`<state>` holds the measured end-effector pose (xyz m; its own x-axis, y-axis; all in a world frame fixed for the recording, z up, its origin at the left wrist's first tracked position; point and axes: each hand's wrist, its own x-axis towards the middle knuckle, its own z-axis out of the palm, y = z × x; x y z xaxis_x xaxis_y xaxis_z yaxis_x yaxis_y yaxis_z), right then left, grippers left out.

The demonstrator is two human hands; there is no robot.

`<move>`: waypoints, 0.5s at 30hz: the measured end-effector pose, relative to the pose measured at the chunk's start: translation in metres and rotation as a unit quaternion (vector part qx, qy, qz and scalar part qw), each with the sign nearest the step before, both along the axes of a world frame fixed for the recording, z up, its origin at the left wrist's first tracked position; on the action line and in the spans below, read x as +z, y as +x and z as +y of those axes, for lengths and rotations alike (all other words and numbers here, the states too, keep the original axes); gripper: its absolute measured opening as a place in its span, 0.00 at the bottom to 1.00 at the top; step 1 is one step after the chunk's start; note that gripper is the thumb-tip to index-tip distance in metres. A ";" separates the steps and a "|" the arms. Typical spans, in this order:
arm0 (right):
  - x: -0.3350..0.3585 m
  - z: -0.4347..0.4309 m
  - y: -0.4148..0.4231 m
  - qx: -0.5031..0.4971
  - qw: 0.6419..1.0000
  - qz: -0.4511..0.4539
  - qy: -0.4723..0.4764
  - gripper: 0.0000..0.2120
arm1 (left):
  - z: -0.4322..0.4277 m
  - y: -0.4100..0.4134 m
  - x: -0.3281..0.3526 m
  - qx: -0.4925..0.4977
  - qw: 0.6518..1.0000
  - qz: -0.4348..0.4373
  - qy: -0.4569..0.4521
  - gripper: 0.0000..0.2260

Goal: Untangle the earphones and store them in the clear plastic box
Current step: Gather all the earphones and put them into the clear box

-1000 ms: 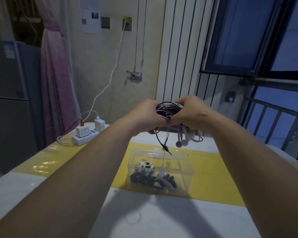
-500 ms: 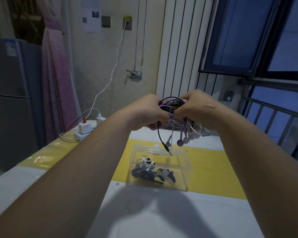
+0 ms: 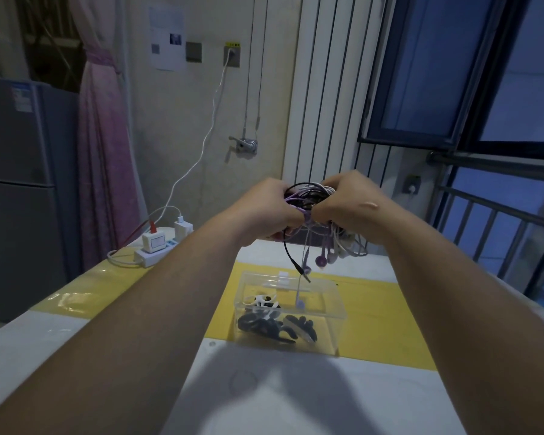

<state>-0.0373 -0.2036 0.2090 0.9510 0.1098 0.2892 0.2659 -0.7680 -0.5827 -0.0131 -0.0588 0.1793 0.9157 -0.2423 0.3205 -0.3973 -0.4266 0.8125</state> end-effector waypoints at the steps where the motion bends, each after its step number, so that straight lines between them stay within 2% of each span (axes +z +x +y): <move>1: 0.001 0.000 0.002 0.000 1.000 -0.001 0.001 0.09 | 0.000 0.002 0.000 0.002 1.000 0.000 -0.004 0.05; 9: -0.001 -0.004 0.024 -0.002 1.000 0.005 -0.006 0.11 | -0.003 0.020 -0.003 0.008 1.000 -0.011 0.015 0.06; 12: -0.020 -0.006 0.037 -0.002 0.999 0.034 -0.001 0.13 | -0.004 0.034 -0.020 0.018 0.997 -0.034 0.072 0.04; 15: -0.057 -0.006 0.055 0.009 0.998 0.064 -0.019 0.14 | -0.003 0.052 -0.056 0.048 0.984 -0.044 0.165 0.07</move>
